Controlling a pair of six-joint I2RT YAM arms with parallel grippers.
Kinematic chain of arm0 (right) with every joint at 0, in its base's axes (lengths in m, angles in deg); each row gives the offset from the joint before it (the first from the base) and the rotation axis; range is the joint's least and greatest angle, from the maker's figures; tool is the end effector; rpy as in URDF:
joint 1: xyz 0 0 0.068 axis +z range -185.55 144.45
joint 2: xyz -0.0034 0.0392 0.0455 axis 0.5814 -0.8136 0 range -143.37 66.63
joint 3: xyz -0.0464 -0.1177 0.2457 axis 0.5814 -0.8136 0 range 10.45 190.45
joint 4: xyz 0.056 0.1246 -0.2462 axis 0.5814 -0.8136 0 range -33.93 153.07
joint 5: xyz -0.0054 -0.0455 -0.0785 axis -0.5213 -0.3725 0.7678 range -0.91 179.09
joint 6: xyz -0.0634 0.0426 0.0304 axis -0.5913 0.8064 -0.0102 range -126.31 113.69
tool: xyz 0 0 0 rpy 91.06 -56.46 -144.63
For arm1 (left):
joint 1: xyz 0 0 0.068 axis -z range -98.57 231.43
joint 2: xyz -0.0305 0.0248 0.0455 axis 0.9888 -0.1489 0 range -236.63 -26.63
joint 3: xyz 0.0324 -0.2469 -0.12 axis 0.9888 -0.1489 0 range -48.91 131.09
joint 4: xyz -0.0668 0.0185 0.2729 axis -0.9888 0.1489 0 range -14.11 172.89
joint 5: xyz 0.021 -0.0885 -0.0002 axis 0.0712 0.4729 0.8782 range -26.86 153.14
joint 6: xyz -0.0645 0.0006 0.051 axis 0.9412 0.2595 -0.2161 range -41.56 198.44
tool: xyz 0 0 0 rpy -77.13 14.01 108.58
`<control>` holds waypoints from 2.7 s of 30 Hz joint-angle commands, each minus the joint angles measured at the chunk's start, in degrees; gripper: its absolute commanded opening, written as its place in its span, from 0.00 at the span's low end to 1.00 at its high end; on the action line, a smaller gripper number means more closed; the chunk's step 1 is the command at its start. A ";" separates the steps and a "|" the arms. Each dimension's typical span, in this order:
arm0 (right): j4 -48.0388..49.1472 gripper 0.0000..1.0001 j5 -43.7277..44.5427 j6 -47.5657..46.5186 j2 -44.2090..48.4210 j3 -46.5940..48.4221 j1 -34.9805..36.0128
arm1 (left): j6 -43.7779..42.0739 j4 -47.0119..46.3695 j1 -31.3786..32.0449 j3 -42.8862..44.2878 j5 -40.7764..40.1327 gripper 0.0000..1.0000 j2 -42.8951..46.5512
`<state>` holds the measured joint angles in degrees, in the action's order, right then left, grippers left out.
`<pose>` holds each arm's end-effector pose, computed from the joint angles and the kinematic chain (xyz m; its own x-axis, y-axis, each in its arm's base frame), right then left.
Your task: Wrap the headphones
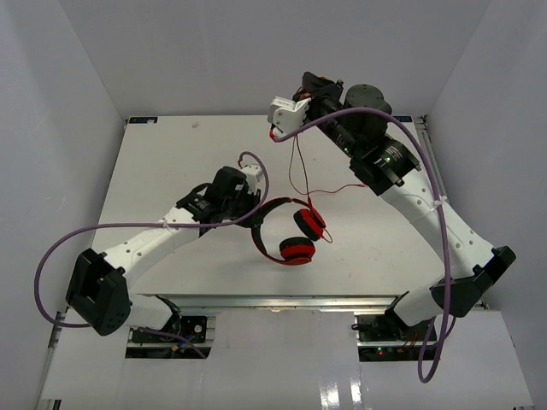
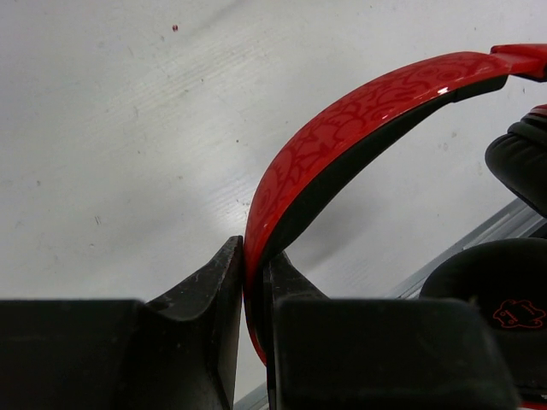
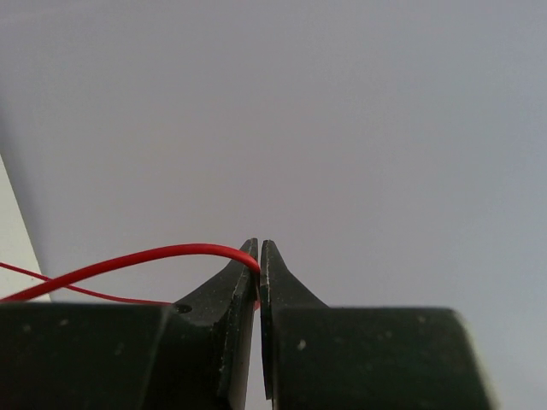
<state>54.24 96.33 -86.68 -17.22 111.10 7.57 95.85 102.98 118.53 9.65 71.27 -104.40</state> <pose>0.2781 0.2481 0.5341 0.5956 -0.7822 -0.1828 0.0016 0.2287 -0.9735 0.2608 -0.2100 0.2395 -0.7522 0.1975 -0.6286 0.4716 0.8277 -0.3042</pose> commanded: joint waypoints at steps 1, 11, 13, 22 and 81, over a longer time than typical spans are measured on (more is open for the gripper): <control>4.10 0.08 0.44 5.91 2.11 -0.49 -1.18 | 0.85 -3.75 0.98 -2.13 2.77 0.00 5.92; -1.11 0.08 -0.79 15.33 1.20 -2.23 -5.87 | 0.34 -3.55 3.50 -3.36 5.54 0.00 11.44; -2.99 0.08 -1.28 16.94 1.15 -1.09 -6.54 | 0.45 -3.18 4.15 -3.41 6.07 0.00 12.81; -10.58 0.08 -2.92 23.31 2.47 0.05 -6.20 | 1.21 -0.86 4.74 -2.15 9.37 0.00 19.61; 37.25 0.16 -76.54 101.82 14.95 -42.95 -23.87 | 25.96 -1.94 4.81 33.53 -10.61 0.00 9.23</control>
<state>77.45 21.55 5.70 -1.95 69.17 -16.04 118.56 102.43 123.19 39.94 65.43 -95.94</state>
